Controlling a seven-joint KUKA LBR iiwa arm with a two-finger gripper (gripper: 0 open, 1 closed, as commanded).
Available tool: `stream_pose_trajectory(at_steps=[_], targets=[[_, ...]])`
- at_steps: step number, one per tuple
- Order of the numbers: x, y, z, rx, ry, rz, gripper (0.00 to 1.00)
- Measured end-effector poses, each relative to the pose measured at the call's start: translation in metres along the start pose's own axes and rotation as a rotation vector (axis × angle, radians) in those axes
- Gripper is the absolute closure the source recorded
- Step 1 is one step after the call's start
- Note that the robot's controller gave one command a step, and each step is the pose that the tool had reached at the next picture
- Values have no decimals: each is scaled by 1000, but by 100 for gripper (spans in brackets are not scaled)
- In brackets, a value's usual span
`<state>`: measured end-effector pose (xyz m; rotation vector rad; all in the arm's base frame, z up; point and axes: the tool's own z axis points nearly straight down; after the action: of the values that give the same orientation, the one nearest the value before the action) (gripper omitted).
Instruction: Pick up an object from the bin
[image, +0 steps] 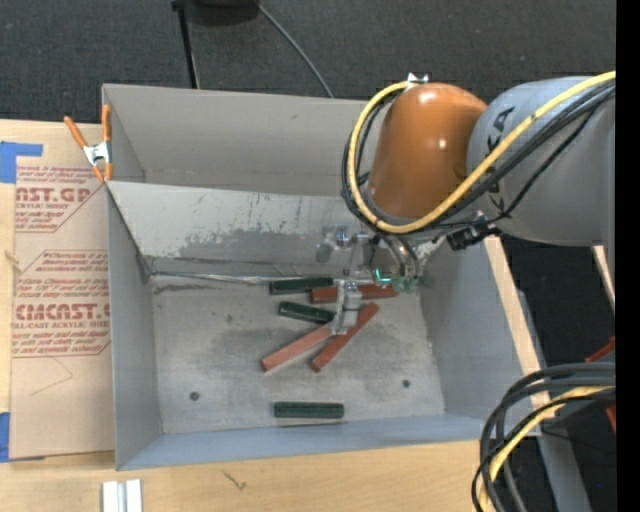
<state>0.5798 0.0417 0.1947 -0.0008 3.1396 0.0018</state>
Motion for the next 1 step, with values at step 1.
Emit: stream_pose_trajectory(at_steps=[1], targets=[[-7, -9, 54, 1, -7, -19, 0]])
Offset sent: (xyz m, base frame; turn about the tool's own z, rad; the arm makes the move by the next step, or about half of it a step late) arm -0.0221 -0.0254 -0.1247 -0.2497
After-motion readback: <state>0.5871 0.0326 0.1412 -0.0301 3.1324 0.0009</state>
